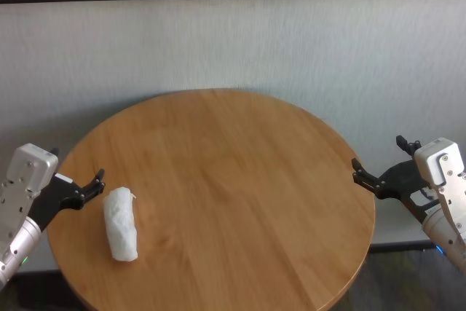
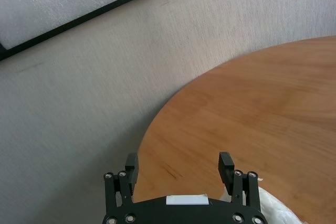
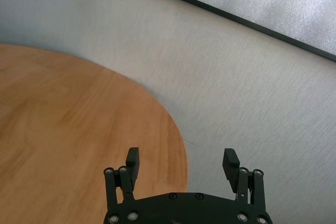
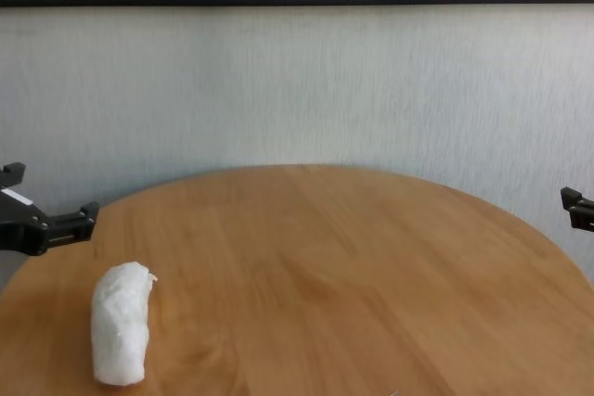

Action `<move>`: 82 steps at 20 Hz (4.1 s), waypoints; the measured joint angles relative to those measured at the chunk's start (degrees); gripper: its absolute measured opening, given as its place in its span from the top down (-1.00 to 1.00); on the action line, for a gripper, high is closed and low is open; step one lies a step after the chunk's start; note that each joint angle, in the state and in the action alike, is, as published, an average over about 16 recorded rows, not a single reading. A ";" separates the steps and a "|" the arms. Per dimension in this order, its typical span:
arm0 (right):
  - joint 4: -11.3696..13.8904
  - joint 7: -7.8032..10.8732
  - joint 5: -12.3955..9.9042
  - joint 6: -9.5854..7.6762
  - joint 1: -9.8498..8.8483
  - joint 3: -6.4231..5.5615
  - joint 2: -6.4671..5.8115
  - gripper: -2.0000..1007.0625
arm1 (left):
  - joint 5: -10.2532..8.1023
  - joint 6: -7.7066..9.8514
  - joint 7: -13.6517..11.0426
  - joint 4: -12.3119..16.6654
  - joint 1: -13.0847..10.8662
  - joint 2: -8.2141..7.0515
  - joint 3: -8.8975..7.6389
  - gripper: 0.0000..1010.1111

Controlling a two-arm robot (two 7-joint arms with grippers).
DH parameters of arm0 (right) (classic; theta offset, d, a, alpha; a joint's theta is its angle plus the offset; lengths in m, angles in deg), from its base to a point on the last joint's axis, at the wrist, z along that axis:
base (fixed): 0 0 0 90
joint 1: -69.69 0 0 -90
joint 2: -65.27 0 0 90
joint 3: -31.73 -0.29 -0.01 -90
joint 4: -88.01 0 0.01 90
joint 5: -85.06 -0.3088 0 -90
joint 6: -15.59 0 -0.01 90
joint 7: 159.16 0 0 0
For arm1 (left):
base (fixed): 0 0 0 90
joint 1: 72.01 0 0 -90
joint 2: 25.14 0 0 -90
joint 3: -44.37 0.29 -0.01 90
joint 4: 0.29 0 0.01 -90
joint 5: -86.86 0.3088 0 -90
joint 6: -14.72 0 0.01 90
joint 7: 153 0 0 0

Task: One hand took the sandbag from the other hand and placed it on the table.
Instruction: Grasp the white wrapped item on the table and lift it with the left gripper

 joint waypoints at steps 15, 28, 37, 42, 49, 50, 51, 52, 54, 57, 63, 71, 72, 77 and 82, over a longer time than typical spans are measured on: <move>0.00 0.00 0.00 0.00 0.00 0.00 0.00 -0.99 | -3.31 12.54 -2.16 8.41 -2.16 -1.14 -2.01 -0.98; 0.00 0.00 0.00 0.00 0.00 0.00 0.00 -0.99 | -14.39 38.15 1.43 14.97 -2.88 5.77 -8.29 -0.98; 0.00 0.00 0.00 0.00 0.00 0.00 0.00 -0.99 | -15.89 43.97 2.52 14.64 -2.29 9.60 -9.19 -0.98; 0.00 0.00 0.00 0.00 0.00 0.00 0.00 -0.99 | -15.93 45.23 2.07 15.10 -2.65 10.25 -9.14 -0.98; 0.00 0.00 0.00 0.00 0.00 0.00 0.00 -0.99 | -15.82 48.39 2.87 15.08 -3.02 11.52 -9.43 -0.98; 0.00 0.00 0.00 0.00 0.00 0.00 0.00 -0.99 | -15.73 48.88 3.12 14.97 -3.00 11.76 -9.47 -0.98; 0.00 0.00 0.00 0.00 0.00 0.00 0.00 -0.99 | -15.62 49.37 3.39 14.83 -2.94 12.01 -9.50 -0.98; 0.00 0.00 0.00 0.00 0.00 0.00 0.00 -0.99 | -15.50 49.86 3.67 14.67 -2.88 12.26 -9.54 -0.98; 0.00 0.00 0.00 0.00 0.00 0.00 0.00 -0.99 | -15.24 50.74 4.14 14.33 -2.73 12.77 -9.58 -0.98; 0.00 0.00 0.00 0.00 0.00 0.00 0.00 -0.99 | -14.79 51.77 4.59 13.78 -2.43 13.46 -9.56 -0.98; 0.00 0.00 0.00 0.00 0.00 0.00 0.00 -0.99 | -14.04 52.73 4.50 12.89 -1.88 14.43 -9.40 -0.98; 0.00 0.00 0.00 0.00 0.00 0.00 0.00 -0.99 | -13.26 53.54 3.80 12.16 -1.47 15.06 -9.33 -0.98; 0.00 0.00 0.00 0.00 0.00 0.00 0.00 -0.99 | -13.16 53.66 3.72 12.06 -1.41 15.13 -9.33 -0.98; 0.00 0.00 0.00 0.00 0.00 0.00 0.00 -0.99 | -12.57 54.32 3.38 11.58 -1.05 15.45 -9.28 -0.98; 0.00 0.00 0.00 0.00 0.00 0.00 0.00 -0.99 | -11.82 54.97 3.31 11.01 -0.63 15.86 -9.15 -0.98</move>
